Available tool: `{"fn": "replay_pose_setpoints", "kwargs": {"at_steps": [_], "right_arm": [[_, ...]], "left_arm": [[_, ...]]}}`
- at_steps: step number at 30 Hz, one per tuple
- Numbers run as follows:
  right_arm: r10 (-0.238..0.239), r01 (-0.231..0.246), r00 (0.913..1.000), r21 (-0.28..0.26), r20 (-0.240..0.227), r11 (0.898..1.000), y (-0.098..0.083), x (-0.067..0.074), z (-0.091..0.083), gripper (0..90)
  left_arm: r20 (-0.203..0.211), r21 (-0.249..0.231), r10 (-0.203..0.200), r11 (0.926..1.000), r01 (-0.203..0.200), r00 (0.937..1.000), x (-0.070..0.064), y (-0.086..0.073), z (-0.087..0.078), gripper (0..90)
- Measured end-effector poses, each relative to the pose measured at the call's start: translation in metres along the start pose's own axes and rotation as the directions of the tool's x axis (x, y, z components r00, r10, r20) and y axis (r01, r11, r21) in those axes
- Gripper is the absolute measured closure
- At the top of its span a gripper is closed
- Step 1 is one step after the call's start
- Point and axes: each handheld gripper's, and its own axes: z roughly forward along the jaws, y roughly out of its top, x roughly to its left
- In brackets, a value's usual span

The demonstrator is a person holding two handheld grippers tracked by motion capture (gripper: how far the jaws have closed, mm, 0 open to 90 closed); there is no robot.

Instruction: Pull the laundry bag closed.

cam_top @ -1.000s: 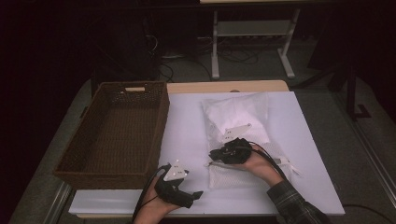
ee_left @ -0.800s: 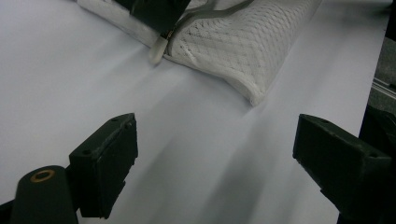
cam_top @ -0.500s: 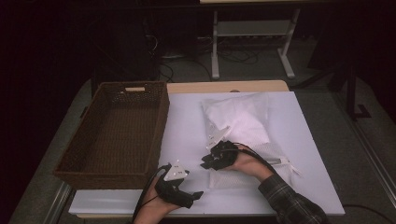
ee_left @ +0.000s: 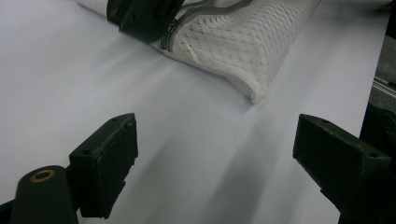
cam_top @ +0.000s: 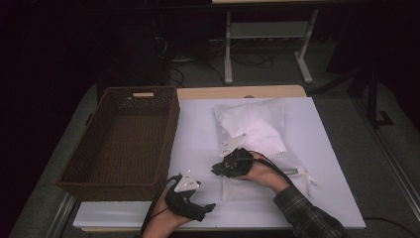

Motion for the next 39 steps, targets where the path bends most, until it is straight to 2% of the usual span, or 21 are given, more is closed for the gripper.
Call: {"fn": "replay_pose_setpoints", "kwargs": {"at_steps": [8,16,19,23,24,27,29,32,37,39], "right_arm": [[0.011,-0.011,0.9997,-0.044,0.020,0.999,-0.008,0.000,-0.023,80.3],[0.058,-0.057,0.9981,-0.038,0.020,0.998,-0.032,-0.003,-0.026,79.5],[0.075,-0.073,0.9969,-0.057,0.023,0.996,-0.034,-0.005,-0.031,69.7],[0.111,-0.111,0.9938,-0.101,-0.002,0.989,-0.035,-0.009,-0.039,51.6],[0.113,-0.112,0.9935,-0.098,0.004,0.989,-0.036,-0.010,-0.039,48.2],[0.117,-0.117,0.9931,-0.064,-0.004,0.991,-0.041,-0.013,-0.033,45.1],[0.109,-0.109,0.9940,-0.036,-0.009,0.993,-0.044,-0.013,-0.027,45.3],[0.084,-0.085,0.9962,0.018,0.021,0.996,-0.049,-0.011,-0.019,49.2],[0.032,-0.033,0.9964,0.022,0.078,0.999,-0.053,-0.008,-0.020,63.5],[0.028,-0.030,0.9960,0.021,0.085,0.999,-0.054,-0.006,-0.020,70.5]], "left_arm": [[0.001,0.003,0.002,1.0000,-0.002,1.0000,-0.001,0.000,0.001,13.5],[0.002,0.009,0.001,1.0000,-0.001,1.0000,-0.001,0.000,0.003,13.5],[0.002,0.011,0.001,0.9999,-0.001,1.0000,-0.001,0.000,0.002,13.5],[0.001,0.009,0.002,1.0000,-0.002,1.0000,0.000,0.000,0.002,13.5],[0.001,0.010,0.001,0.9999,-0.001,1.0000,0.000,0.000,0.002,13.5],[0.000,0.008,0.002,1.0000,-0.002,1.0000,-0.001,0.000,0.002,13.8],[-0.002,0.011,0.000,0.9999,0.000,1.0000,0.000,0.000,0.002,13.8],[-0.002,0.013,-0.003,0.9999,0.003,1.0000,0.000,0.000,0.001,14.1],[-0.008,0.014,-0.008,0.9999,0.008,0.9999,0.000,0.000,0.002,14.3],[-0.009,0.015,-0.004,0.9999,0.005,1.0000,0.000,0.001,0.002,14.7]]}}
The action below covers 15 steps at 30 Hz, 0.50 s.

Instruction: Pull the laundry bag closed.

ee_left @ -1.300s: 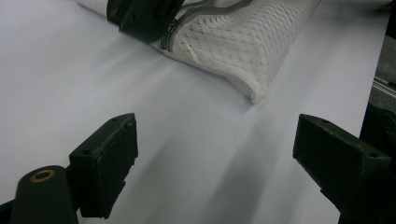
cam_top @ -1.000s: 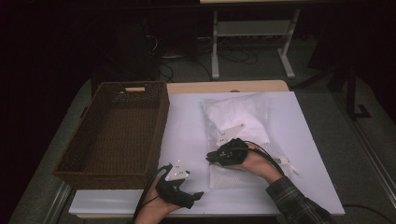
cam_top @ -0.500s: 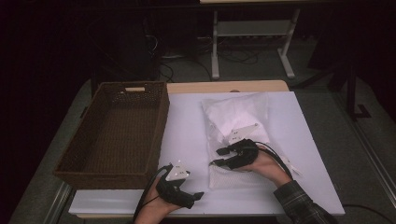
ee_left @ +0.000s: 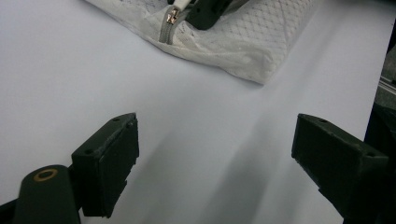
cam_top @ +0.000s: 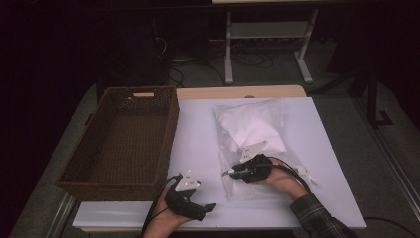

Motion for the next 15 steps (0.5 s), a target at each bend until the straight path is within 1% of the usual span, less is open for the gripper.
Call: {"fn": "replay_pose_setpoints", "kwargs": {"at_steps": [1,4,9,12,15], "right_arm": [[-0.006,0.006,1.0000,-0.001,0.007,1.000,0.000,0.001,0.000,76.9],[0.008,-0.008,1.0000,-0.008,0.005,1.000,-0.002,0.001,-0.001,85.7],[0.019,-0.019,0.9998,-0.034,0.011,0.999,-0.005,0.001,-0.001,87.7],[0.035,-0.035,0.9994,-0.059,-0.004,0.998,-0.006,0.000,-0.006,87.7],[0.034,-0.035,0.9993,-0.087,-0.015,0.996,-0.006,0.001,-0.012,87.7]], "left_arm": [[-0.002,0.001,0.001,1.0000,-0.001,1.0000,0.000,0.000,0.000,15.1],[0.000,-0.007,-0.007,0.9999,0.007,1.0000,0.000,0.003,0.001,16.8],[0.004,-0.026,-0.027,0.9993,0.027,0.9996,0.002,0.011,0.005,21.0],[0.002,-0.041,-0.037,0.9985,0.038,0.9993,0.005,0.020,0.008,24.3],[0.000,-0.062,-0.053,0.9967,0.053,0.9986,0.009,0.032,0.015,29.3]]}}
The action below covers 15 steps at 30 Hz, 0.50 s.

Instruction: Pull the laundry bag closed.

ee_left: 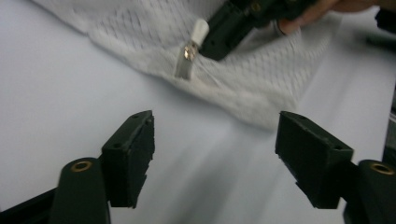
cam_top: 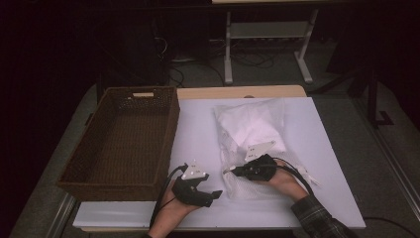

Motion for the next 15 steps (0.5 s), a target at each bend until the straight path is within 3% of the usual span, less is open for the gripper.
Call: {"fn": "replay_pose_setpoints", "kwargs": {"at_steps": [7,11,15], "right_arm": [[-0.002,0.001,0.9999,-0.054,-0.013,0.999,0.001,0.000,-0.011,87.7],[-0.005,0.004,0.9998,-0.067,-0.018,0.998,0.000,0.000,-0.014,87.7],[0.001,-0.003,0.9998,-0.078,-0.020,0.997,-0.001,-0.001,-0.017,87.7]], "left_arm": [[0.012,-0.026,-0.025,0.9993,0.025,0.9996,0.013,0.022,0.022,44.2],[0.020,-0.019,-0.018,0.9996,0.019,0.9996,0.020,0.026,0.030,53.9],[0.041,-0.014,-0.001,0.9999,0.002,0.9992,0.023,0.027,0.034,58.0]]}}
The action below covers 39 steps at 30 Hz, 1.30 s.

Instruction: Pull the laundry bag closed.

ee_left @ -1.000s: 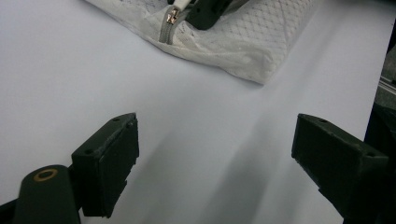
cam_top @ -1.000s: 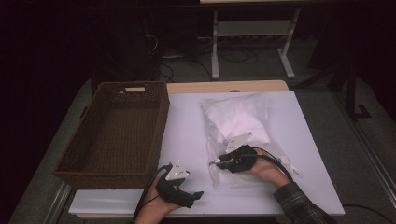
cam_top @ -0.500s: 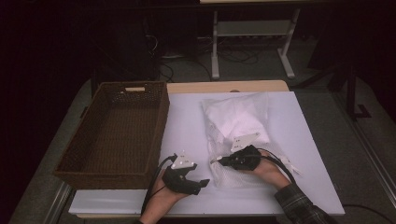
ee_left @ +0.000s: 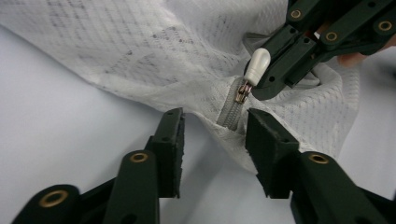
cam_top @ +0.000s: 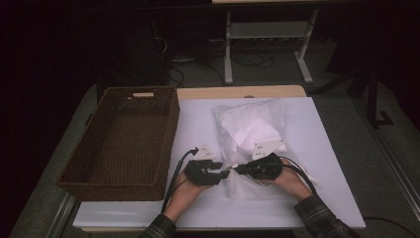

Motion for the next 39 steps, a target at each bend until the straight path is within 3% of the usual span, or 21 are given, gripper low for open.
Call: {"fn": "replay_pose_setpoints", "kwargs": {"at_steps": [5,15,19,27,32,39], "right_arm": [[0.000,0.000,1.0000,-0.012,-0.001,1.000,0.000,-0.001,0.000,87.7],[0.003,-0.003,1.0000,-0.012,0.000,1.000,-0.001,-0.001,0.001,87.6],[0.008,-0.008,1.0000,-0.008,0.002,1.000,-0.001,-0.002,0.003,85.3],[0.062,-0.061,0.9978,-0.031,0.023,0.998,0.000,0.001,-0.010,66.7],[0.107,-0.107,0.9943,-0.059,-0.006,0.993,0.000,0.008,-0.020,66.5],[0.131,-0.133,0.9907,-0.061,-0.037,0.989,0.005,0.011,-0.013,69.3]], "left_arm": [[0.014,0.013,0.019,0.9997,-0.019,0.9997,0.001,0.000,0.004,62.2],[0.011,0.029,0.076,0.9966,-0.077,0.9970,-0.003,0.001,0.006,83.1],[-0.002,0.046,0.096,0.9943,-0.096,0.9954,-0.005,0.001,0.005,84.9],[-0.027,0.056,0.115,0.9919,-0.114,0.9930,-0.008,0.000,0.000,85.5],[-0.033,0.057,0.132,0.9899,-0.130,0.9907,-0.012,-0.002,-0.004,85.5],[-0.032,0.067,0.164,0.9845,-0.162,0.9858,-0.019,-0.005,-0.007,85.6]]}}
